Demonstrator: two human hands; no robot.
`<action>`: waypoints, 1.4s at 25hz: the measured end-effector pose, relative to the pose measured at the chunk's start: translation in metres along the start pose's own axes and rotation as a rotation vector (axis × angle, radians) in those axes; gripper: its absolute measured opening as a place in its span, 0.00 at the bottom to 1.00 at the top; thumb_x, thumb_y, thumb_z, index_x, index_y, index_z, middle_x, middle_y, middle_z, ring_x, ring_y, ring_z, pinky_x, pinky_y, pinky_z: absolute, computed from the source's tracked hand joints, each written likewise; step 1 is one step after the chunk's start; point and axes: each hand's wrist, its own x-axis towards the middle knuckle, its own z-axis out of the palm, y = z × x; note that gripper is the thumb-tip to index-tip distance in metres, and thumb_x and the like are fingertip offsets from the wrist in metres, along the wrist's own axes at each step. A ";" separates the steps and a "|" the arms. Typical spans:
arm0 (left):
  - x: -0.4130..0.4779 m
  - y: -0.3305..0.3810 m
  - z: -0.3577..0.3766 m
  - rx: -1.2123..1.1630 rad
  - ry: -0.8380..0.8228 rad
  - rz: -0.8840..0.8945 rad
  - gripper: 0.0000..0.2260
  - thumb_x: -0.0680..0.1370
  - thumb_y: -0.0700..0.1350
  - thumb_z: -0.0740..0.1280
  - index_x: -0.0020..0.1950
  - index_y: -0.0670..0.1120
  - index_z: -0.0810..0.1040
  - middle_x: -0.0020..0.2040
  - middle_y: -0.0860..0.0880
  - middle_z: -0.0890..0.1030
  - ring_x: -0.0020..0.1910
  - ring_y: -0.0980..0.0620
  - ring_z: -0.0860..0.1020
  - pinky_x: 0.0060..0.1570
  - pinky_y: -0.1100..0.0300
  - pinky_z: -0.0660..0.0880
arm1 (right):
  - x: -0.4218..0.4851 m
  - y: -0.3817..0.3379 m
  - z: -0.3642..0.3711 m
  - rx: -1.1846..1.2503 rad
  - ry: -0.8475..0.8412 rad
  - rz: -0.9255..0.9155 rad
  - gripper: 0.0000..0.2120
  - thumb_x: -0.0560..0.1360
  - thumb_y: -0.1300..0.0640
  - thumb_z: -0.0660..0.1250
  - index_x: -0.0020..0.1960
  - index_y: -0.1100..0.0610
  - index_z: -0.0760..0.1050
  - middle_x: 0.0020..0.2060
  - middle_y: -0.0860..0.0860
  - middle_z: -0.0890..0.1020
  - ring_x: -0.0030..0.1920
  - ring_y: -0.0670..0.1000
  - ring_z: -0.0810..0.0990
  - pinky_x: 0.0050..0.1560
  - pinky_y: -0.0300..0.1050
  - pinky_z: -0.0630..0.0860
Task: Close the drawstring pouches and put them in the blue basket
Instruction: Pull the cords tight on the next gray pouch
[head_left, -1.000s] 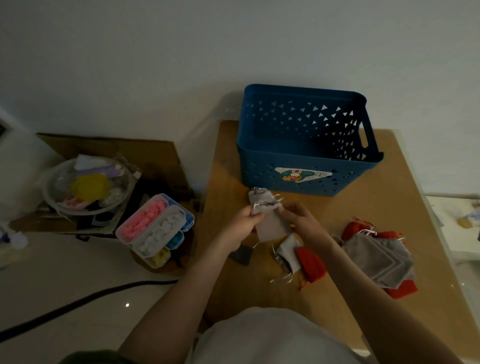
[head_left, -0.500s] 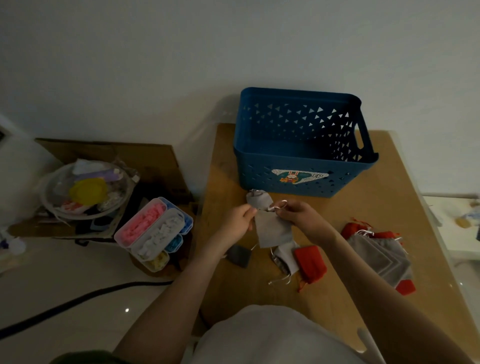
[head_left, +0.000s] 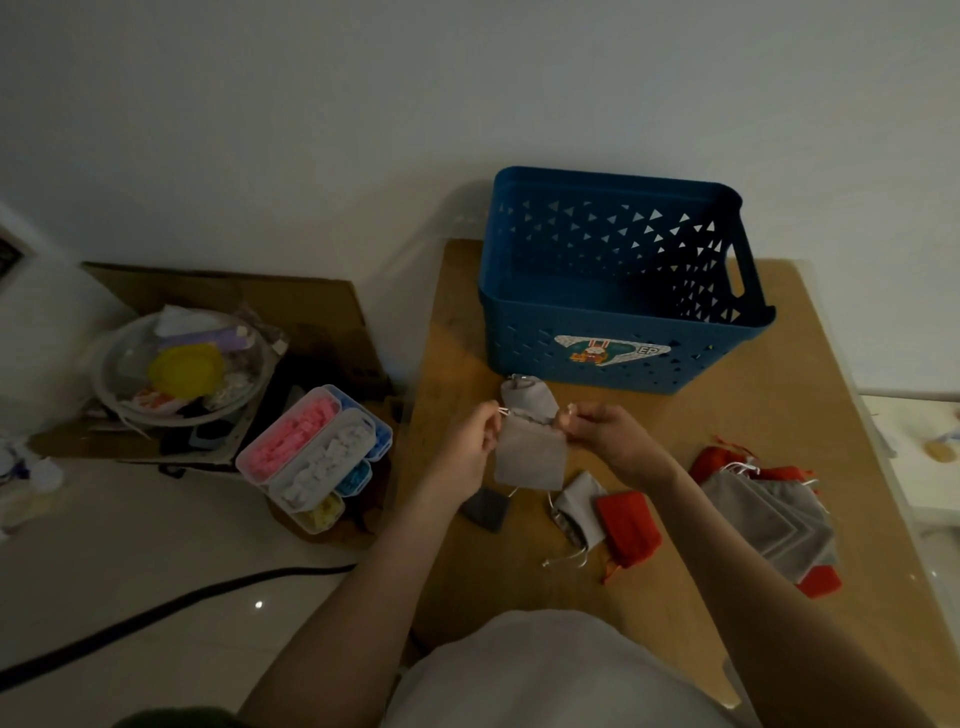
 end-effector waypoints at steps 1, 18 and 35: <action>0.003 -0.001 -0.003 -0.069 0.027 0.017 0.06 0.81 0.40 0.59 0.44 0.45 0.71 0.37 0.50 0.68 0.34 0.57 0.67 0.37 0.66 0.67 | 0.002 0.003 -0.001 0.029 0.064 -0.013 0.10 0.80 0.62 0.59 0.43 0.59 0.76 0.36 0.51 0.79 0.39 0.47 0.78 0.42 0.37 0.76; 0.005 0.029 0.011 0.091 -0.211 -0.025 0.06 0.80 0.41 0.61 0.49 0.42 0.77 0.38 0.47 0.77 0.32 0.56 0.71 0.34 0.64 0.70 | 0.004 -0.047 -0.001 -0.407 0.013 -0.137 0.06 0.78 0.67 0.62 0.48 0.60 0.77 0.34 0.49 0.77 0.32 0.38 0.76 0.36 0.32 0.72; -0.001 0.037 0.026 0.326 -0.147 0.301 0.12 0.83 0.44 0.56 0.43 0.47 0.75 0.33 0.50 0.75 0.30 0.55 0.72 0.32 0.63 0.68 | 0.005 -0.040 0.007 -0.250 -0.058 -0.118 0.12 0.78 0.56 0.65 0.60 0.60 0.74 0.45 0.49 0.81 0.47 0.44 0.79 0.51 0.38 0.74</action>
